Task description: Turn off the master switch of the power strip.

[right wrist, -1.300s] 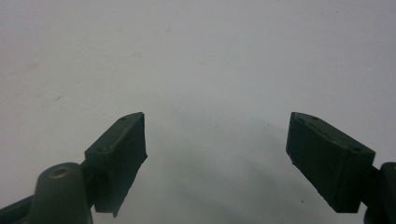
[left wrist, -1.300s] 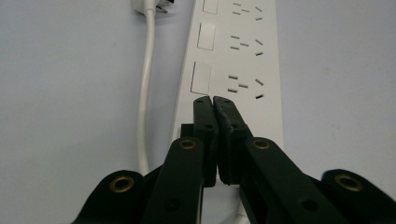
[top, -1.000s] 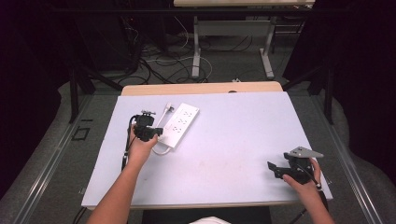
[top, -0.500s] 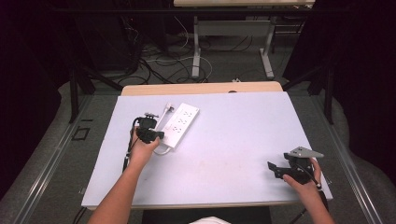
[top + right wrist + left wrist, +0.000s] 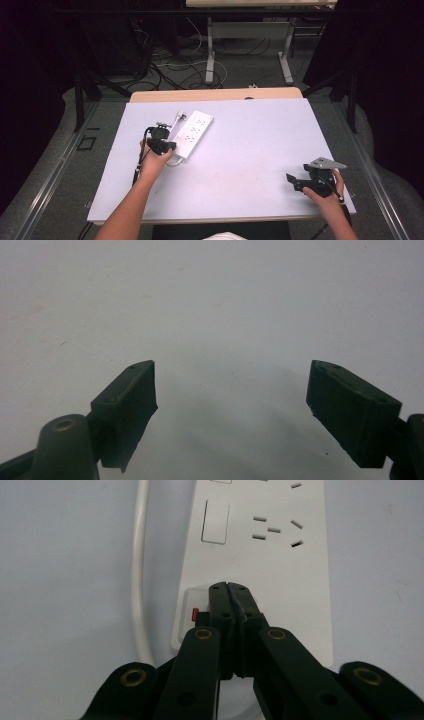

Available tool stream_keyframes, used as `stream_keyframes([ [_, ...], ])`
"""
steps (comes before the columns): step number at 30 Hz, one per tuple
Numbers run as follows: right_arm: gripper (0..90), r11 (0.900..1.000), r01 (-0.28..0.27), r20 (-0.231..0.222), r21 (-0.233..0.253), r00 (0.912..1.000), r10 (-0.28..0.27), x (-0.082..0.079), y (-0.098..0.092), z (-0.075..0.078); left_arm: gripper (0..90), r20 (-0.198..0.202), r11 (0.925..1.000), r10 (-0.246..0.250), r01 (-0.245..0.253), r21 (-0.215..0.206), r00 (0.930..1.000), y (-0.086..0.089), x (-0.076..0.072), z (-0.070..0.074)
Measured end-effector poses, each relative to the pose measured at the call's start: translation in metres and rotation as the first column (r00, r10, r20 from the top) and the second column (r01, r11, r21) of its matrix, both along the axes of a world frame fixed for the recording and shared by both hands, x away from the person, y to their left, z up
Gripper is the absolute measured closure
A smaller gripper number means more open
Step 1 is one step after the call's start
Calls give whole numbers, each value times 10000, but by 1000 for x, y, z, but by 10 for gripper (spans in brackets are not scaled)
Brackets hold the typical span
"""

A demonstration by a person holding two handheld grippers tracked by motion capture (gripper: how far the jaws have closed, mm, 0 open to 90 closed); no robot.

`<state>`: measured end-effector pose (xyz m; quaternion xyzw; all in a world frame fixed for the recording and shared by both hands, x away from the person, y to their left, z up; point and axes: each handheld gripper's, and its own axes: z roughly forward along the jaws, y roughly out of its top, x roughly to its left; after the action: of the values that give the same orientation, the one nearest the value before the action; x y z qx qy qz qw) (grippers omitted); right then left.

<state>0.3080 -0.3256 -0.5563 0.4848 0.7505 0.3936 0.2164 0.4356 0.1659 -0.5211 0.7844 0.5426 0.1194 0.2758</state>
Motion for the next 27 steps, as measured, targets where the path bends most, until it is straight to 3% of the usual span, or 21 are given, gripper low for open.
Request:
stream_keyframes([
  [2, 193, 10000, -61, 10, -55, 10000, 61, 0, 0, 0, 900, -22, 9999, 77, -77, -107, 10000, 0, 0, -1],
  [4, 193, 10000, -93, -26, -34, 10000, 93, 0, 0, 0, 900, 16, 9996, 50, -50, 288, 10000, -1, 0, 0],
  [7, 193, 10000, -82, -42, -12, 10000, 82, 0, 0, 0, 900, 149, 9992, 92, -97, 376, 9998, -2, -2, 0],
  [9, 193, 10000, -77, 1, -60, 10000, 77, 0, -1, 0, 900, 300, 9994, 36, -46, 328, 9995, -1, -2, 1],
  [27, 193, 10000, -55, -24, -19, 10000, 55, 1, -1, 0, 900, 62, 9993, 173, -171, -330, 9998, 6, 0, 5],
])
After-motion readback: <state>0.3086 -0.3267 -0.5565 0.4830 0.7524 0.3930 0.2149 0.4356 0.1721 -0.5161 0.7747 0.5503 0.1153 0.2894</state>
